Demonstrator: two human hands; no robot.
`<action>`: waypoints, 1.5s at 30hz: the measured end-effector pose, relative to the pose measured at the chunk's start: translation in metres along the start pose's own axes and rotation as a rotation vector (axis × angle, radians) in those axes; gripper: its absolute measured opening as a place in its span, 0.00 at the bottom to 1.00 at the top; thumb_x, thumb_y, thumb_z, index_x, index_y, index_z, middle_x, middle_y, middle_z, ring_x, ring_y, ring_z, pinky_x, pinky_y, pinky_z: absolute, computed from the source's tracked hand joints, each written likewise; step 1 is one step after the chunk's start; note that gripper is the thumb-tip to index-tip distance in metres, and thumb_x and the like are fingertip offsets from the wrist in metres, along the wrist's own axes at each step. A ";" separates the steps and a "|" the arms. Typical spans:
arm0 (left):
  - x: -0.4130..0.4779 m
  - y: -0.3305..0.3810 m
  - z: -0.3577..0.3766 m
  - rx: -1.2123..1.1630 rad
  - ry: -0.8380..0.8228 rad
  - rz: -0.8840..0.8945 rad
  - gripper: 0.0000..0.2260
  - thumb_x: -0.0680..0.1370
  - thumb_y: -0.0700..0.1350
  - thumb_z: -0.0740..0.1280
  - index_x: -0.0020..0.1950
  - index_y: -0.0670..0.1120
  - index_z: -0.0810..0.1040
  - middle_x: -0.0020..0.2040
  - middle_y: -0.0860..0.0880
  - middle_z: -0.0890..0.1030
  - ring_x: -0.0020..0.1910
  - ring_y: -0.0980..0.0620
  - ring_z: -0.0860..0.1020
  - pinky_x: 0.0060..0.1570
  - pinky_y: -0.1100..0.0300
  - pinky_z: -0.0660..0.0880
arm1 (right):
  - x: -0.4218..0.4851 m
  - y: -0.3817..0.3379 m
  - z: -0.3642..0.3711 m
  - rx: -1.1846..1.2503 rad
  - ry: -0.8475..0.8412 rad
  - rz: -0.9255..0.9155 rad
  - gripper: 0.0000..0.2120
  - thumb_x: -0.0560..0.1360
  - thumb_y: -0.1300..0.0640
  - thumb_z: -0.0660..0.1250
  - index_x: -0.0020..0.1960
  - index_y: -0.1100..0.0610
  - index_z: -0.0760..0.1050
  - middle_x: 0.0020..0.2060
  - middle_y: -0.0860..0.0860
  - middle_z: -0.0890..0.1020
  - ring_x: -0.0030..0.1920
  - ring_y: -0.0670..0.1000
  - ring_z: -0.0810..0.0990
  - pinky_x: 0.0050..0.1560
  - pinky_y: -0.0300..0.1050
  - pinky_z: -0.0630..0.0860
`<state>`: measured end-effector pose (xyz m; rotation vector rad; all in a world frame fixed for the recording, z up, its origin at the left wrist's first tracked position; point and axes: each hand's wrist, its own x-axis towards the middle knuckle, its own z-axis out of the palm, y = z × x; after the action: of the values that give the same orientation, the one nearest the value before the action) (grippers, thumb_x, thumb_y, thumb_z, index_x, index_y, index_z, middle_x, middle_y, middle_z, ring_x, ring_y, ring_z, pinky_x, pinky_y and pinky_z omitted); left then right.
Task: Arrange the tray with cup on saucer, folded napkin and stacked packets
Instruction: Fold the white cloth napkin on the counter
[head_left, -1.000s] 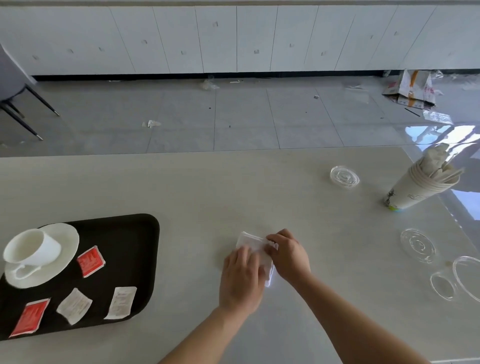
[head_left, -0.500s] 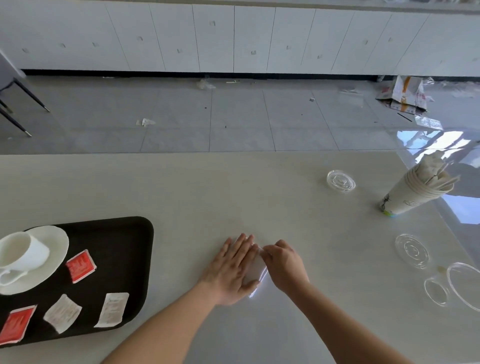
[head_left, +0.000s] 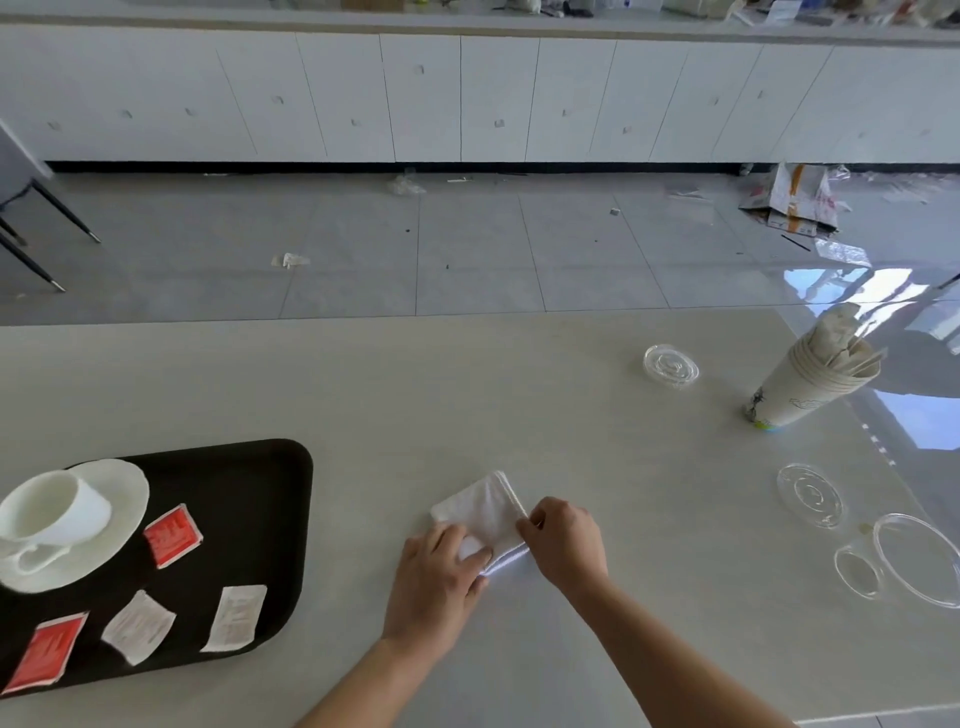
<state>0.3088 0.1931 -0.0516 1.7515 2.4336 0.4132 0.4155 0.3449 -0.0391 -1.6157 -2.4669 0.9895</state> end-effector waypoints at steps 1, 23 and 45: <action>-0.002 -0.002 0.000 0.000 0.016 -0.012 0.15 0.66 0.47 0.77 0.50 0.55 0.81 0.52 0.49 0.80 0.52 0.46 0.78 0.42 0.53 0.76 | -0.004 -0.001 0.000 0.015 -0.016 0.021 0.07 0.70 0.52 0.69 0.40 0.56 0.79 0.36 0.52 0.83 0.40 0.56 0.81 0.36 0.43 0.70; 0.006 0.008 -0.006 -0.433 0.015 -0.696 0.08 0.72 0.40 0.69 0.51 0.46 0.77 0.49 0.49 0.82 0.49 0.48 0.78 0.45 0.60 0.71 | -0.030 -0.007 -0.002 0.176 -0.142 0.099 0.08 0.63 0.57 0.74 0.37 0.56 0.76 0.30 0.52 0.83 0.26 0.47 0.82 0.27 0.39 0.73; -0.047 -0.082 -0.093 -0.427 0.301 -0.720 0.08 0.71 0.38 0.72 0.47 0.48 0.78 0.41 0.55 0.78 0.41 0.56 0.76 0.42 0.63 0.71 | -0.045 -0.124 0.040 0.327 -0.227 -0.172 0.04 0.67 0.58 0.73 0.38 0.53 0.78 0.31 0.49 0.83 0.27 0.44 0.82 0.25 0.34 0.71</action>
<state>0.2259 0.1107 0.0105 0.6203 2.6762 1.0422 0.3215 0.2560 0.0073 -1.2307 -2.3597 1.5244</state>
